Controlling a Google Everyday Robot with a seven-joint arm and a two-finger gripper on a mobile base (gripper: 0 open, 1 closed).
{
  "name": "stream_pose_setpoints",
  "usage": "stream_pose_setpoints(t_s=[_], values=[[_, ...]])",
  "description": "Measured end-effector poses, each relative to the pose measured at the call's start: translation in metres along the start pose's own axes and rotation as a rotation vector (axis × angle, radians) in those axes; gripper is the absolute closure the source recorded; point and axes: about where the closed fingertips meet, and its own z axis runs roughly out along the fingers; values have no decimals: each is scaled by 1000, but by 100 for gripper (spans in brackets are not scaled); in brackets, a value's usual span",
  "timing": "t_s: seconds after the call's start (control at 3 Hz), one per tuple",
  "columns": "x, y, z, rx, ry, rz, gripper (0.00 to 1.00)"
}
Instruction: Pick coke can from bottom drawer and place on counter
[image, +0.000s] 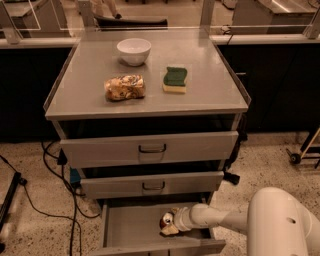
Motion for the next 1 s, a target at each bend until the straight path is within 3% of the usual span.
stream_pose_setpoints(t_s=[0.67,1.0], values=[[0,0,0,0,0,0,83],[-4,5,-6,-22,-1,-28,100]])
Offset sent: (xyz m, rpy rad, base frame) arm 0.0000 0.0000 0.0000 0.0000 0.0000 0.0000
